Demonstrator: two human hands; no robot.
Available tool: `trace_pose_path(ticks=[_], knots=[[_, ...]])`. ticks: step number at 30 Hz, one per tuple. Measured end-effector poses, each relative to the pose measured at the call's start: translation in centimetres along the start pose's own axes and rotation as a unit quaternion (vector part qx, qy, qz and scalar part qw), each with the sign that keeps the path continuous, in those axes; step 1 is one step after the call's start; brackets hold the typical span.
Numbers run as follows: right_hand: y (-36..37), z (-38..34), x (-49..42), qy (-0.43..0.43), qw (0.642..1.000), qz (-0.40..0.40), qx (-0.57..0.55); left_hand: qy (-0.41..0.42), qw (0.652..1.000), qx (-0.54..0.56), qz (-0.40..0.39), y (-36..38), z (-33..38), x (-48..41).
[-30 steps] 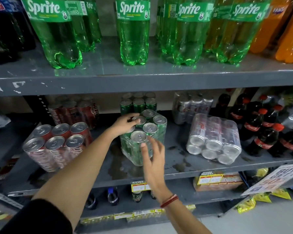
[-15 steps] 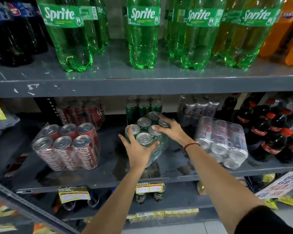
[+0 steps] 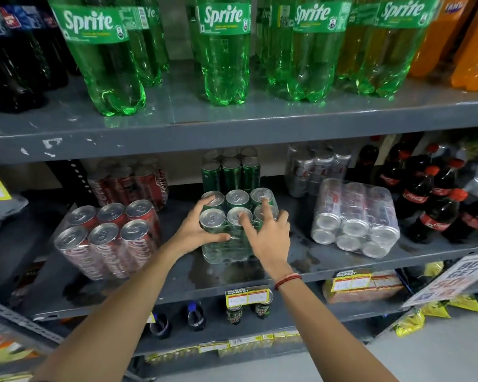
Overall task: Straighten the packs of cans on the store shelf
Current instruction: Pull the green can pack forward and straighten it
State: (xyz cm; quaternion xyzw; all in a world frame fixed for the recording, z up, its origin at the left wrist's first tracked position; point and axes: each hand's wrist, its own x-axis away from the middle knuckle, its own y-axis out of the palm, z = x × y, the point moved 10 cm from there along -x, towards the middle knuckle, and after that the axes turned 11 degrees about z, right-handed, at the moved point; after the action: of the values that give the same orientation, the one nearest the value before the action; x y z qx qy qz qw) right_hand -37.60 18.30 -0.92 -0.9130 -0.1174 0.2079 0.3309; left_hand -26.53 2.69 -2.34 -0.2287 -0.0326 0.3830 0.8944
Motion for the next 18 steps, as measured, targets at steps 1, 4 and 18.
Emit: trace_pose_path(ticks=[1, 4, 18], knots=[[0.0, 0.0, -0.2, -0.002, 1.0, -0.003, 0.0, 0.002, 1.0, 0.005, 0.012, 0.0, -0.1, 0.1], [0.2, 0.2, -0.5, -0.005, 1.0, -0.017, -0.007, 0.002, 0.999, -0.001, 0.034, 0.0, -0.2, 0.6], [-11.9, 7.4, -8.9, 0.022, 0.994, 0.063, -0.091, 0.082, 0.981, -0.175, 0.009, 2.7, 11.9, -1.6]])
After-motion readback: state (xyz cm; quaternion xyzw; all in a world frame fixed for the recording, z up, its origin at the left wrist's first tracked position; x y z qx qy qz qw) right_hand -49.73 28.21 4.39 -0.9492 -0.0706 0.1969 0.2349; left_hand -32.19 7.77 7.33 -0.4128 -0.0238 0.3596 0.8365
